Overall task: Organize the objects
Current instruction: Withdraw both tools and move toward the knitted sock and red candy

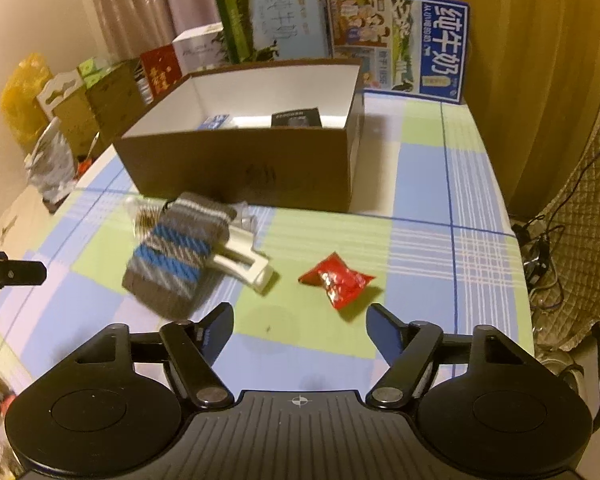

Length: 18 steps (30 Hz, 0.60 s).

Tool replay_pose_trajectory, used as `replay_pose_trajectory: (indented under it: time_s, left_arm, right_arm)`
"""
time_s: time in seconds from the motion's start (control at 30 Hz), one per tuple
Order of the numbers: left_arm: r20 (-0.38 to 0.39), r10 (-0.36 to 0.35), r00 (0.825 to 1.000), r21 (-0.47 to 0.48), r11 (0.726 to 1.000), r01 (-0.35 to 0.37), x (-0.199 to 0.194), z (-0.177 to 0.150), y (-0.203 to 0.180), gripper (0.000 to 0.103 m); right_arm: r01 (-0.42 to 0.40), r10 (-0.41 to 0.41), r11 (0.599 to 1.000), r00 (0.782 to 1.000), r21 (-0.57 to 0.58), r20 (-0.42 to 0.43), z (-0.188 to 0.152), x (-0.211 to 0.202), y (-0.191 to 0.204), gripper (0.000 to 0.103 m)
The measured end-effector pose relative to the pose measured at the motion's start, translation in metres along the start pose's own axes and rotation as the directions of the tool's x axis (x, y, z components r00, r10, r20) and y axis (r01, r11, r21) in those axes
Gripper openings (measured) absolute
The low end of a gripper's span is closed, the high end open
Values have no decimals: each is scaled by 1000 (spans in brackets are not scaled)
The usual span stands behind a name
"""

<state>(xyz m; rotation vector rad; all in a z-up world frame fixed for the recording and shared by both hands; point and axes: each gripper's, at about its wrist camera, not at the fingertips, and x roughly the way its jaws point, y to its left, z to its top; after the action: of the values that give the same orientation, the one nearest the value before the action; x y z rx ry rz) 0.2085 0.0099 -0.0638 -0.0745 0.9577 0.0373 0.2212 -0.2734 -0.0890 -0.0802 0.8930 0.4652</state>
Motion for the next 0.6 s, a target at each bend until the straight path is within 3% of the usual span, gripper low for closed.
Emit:
replay_pose_trajectory:
  time_s: [0.6]
  left_arm:
    - [-13,-49,999,38,998,50,29,2,-10,99]
  right_arm:
    - [12,-12,999,1000,-46,-1,5,36,-25,49]
